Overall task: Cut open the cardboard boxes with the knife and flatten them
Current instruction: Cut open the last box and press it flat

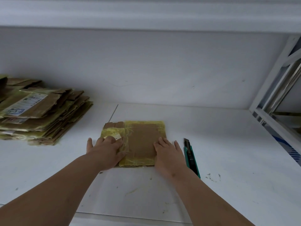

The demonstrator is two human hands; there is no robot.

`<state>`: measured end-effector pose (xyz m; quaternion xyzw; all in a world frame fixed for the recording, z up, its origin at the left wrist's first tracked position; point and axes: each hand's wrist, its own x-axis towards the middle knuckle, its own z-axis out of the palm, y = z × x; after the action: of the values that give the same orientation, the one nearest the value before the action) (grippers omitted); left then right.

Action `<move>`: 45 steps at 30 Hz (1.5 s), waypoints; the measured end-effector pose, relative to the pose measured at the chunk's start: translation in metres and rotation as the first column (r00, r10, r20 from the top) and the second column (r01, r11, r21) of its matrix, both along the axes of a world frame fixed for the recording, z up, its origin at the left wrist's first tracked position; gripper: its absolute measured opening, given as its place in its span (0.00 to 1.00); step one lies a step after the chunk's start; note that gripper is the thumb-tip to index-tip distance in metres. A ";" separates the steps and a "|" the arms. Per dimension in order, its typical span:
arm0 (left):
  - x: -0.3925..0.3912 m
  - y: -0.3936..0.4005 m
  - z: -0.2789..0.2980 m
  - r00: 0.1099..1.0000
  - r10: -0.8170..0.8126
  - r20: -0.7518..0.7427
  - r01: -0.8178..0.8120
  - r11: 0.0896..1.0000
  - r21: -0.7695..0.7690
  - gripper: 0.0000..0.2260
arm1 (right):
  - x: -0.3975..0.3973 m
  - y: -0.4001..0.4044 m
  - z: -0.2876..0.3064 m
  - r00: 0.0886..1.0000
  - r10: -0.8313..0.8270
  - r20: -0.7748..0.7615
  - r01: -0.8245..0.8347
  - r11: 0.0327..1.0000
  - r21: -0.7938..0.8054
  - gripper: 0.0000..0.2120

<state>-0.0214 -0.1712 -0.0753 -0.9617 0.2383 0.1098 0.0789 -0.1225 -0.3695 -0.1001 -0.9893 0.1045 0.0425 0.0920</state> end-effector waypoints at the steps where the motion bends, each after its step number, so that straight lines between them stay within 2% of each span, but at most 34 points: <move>1: 0.002 -0.001 -0.001 1.000 -0.009 0.016 0.010 1.000 -0.015 0.25 | 0.003 0.001 0.003 1.000 -0.007 -0.013 0.006 1.000 -0.015 0.25; 3: 0.007 -0.002 -0.004 0.998 -0.037 0.055 0.039 0.998 -0.041 0.24 | 0.009 0.003 0.014 1.000 -0.025 -0.013 0.024 0.998 -0.058 0.23; 6: 0.016 -0.004 -0.011 0.998 -0.060 0.017 0.062 0.987 -0.145 0.25 | 0.015 0.008 0.019 0.999 -0.032 0.037 0.036 0.992 -0.125 0.25; 10: 0.018 -0.005 -0.021 0.996 -0.039 -0.086 0.020 0.977 -0.213 0.27 | 0.016 0.011 -0.002 1.000 -0.003 -0.019 0.002 0.999 -0.033 0.30; 14: 0.020 -0.006 -0.017 0.999 0.006 -0.044 -0.015 0.974 -0.226 0.30 | 0.028 0.005 0.007 0.997 0.029 -0.072 -0.036 0.994 -0.099 0.32; 18: 0.023 -0.010 -0.016 0.999 -0.001 -0.053 -0.007 0.989 -0.149 0.35 | 0.032 0.003 -0.002 0.998 -0.006 -0.060 0.001 0.996 -0.087 0.38; 22: 0.017 -0.015 -0.028 0.999 -0.016 -0.029 0.013 0.995 -0.098 0.51 | 0.036 0.000 -0.006 0.994 -0.009 -0.104 0.000 0.997 -0.083 0.39; 26: 0.026 -0.016 -0.023 0.997 -0.019 -0.073 0.010 0.992 -0.122 0.41 | 0.041 -0.001 0.001 0.997 -0.005 -0.081 -0.003 0.995 -0.098 0.40; 27: 0.027 -0.016 -0.022 0.996 -0.019 -0.092 0.007 0.992 -0.122 0.43 | 0.040 0.000 -0.002 0.997 -0.009 -0.083 0.001 0.996 -0.090 0.40; 31: 0.025 -0.017 -0.022 0.990 -0.018 -0.139 0.001 0.992 -0.122 0.65 | 0.040 -0.001 -0.011 0.993 -0.018 -0.114 0.013 0.999 -0.049 0.41; 33: 0.026 -0.016 -0.024 0.990 -0.019 -0.138 0.001 0.992 -0.129 0.67 | 0.042 -0.002 -0.009 0.991 -0.017 -0.130 0.012 0.999 -0.040 0.42; 36: 0.029 -0.014 -0.024 0.990 -0.032 -0.135 0.015 0.992 -0.125 0.61 | 0.040 -0.001 -0.004 0.990 -0.018 -0.138 0.015 1.000 -0.027 0.42; 39: 0.032 -0.008 -0.016 0.996 -0.074 -0.057 0.070 0.996 -0.055 0.42 | 0.033 0.007 0.002 0.991 -0.020 -0.132 0.019 1.000 -0.011 0.42; 41: 0.033 -0.004 -0.007 0.994 -0.103 0.040 0.103 0.995 -0.009 0.35 | 0.027 0.014 0.008 0.994 -0.017 -0.104 0.015 1.000 -0.013 0.41; 43: 0.032 -0.004 -0.004 0.994 -0.088 0.069 0.090 0.996 -0.026 0.32 | 0.021 0.021 0.012 1.000 -0.009 -0.009 0.008 0.999 -0.039 0.35; 45: 0.029 -0.006 -0.005 0.998 -0.054 0.022 0.056 0.995 -0.086 0.33 | 0.016 0.027 0.015 0.994 0.011 0.111 -0.001 0.996 -0.087 0.29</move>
<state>0.0076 -0.1771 -0.0802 -0.9583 0.2685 0.0877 0.0422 -0.1062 -0.3424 -0.0853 -0.9935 0.0980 -0.0172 0.0545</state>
